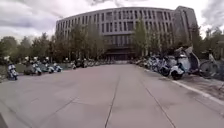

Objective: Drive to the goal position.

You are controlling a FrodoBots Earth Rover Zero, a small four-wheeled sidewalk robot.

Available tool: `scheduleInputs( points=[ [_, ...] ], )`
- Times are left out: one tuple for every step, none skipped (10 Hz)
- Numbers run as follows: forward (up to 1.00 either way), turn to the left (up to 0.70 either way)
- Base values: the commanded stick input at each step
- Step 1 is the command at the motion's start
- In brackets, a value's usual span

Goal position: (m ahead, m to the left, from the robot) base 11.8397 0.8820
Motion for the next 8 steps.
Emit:
scheduleInputs(
  points=[
    [0.70, 0.01],
    [0.70, 0.01],
    [0.70, 0.01],
    [0.70, 0.01],
    [0.70, 0.01],
    [0.70, 0.01],
    [0.70, 0.01],
    [0.70, 0.01]
  ],
)
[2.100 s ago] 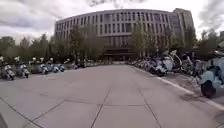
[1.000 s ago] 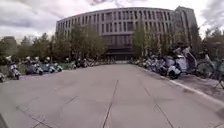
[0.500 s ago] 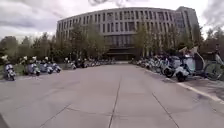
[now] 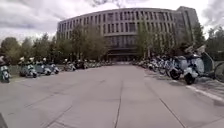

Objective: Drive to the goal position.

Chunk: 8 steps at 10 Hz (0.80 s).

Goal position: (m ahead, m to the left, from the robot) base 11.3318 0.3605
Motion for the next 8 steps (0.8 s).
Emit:
scheduleInputs(
  points=[
    [0.70, 0.01],
    [0.70, -0.11],
    [0.70, -0.31],
    [0.70, -0.34],
    [0.70, -0.34],
    [0.70, -0.34],
    [0.70, -0.12],
    [0.70, 0.01]
  ],
)
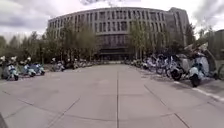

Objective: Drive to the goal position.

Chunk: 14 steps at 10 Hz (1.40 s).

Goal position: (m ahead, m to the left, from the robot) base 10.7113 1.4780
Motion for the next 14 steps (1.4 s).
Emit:
scheduleInputs(
  points=[
    [0.70, 0.01],
    [0.70, 0.01],
    [0.70, 0.01],
    [0.70, 0.01],
    [0.70, 0.01],
    [0.70, 0.01],
    [0.70, 0.01],
    [0.70, 0.01],
    [0.70, 0.01],
    [0.70, -0.01],
    [0.70, -0.14],
    [0.70, -0.27],
    [0.70, -0.34],
    [0.70, -0.34]
  ],
)
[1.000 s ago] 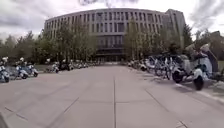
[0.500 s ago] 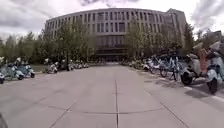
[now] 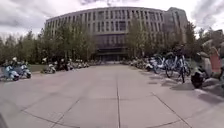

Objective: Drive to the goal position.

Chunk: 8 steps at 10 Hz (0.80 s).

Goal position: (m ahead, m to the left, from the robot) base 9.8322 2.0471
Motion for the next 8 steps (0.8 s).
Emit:
scheduleInputs(
  points=[
    [0.70, -0.34],
    [0.70, -0.29],
    [0.70, -0.15],
    [0.70, -0.01],
    [0.70, 0.01],
    [0.70, 0.01],
    [0.70, 0.01],
    [0.70, 0.01]
  ],
)
